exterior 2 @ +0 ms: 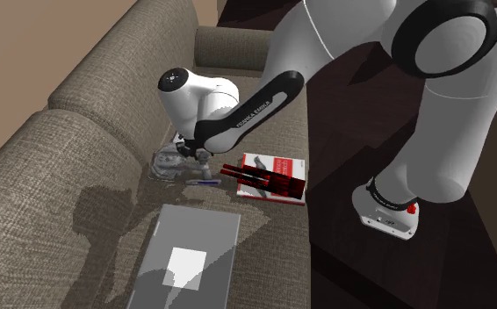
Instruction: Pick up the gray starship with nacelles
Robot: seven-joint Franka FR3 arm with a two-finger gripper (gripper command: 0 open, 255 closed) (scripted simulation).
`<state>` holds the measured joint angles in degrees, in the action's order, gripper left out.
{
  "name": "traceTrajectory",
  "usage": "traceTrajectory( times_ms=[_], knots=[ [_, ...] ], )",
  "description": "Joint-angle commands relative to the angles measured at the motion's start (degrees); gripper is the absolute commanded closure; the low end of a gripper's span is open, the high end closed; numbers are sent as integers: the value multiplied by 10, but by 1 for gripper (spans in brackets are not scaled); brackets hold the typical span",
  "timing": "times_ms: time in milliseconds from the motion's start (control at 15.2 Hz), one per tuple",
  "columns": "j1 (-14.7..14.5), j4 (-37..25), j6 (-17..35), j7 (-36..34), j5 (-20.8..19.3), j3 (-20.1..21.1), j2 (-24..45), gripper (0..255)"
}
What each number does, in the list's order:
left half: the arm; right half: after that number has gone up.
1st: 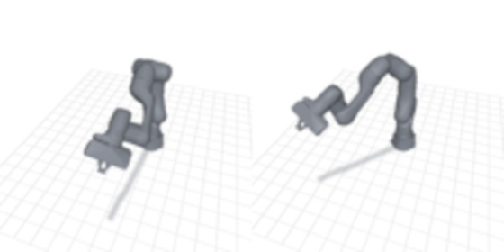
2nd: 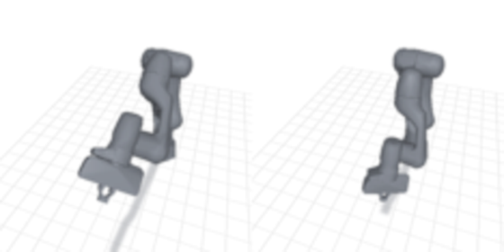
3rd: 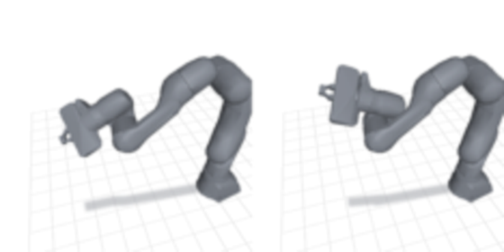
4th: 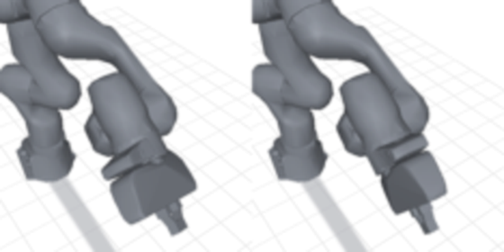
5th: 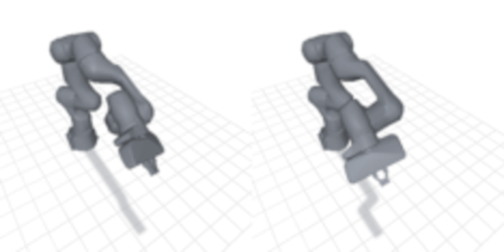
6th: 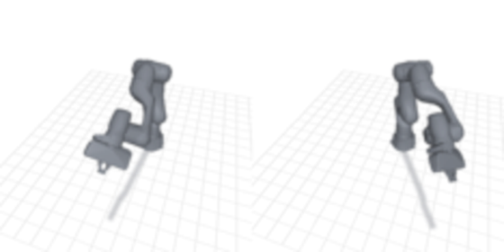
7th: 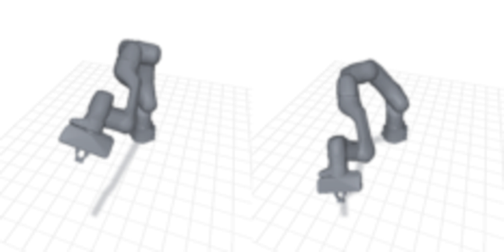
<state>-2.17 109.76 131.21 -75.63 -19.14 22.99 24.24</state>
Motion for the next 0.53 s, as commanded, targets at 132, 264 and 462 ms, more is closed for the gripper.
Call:
traceTrajectory(
  times_ms=[132, 264, 462],
  knots=[
    [5, -4, -23, 10, 13, 7, -21, 255],
    [7, -8, -34, 15, 19, 10, -30, 255],
    [8, -10, -41, 17, 23, 11, -35, 255]
  ],
)
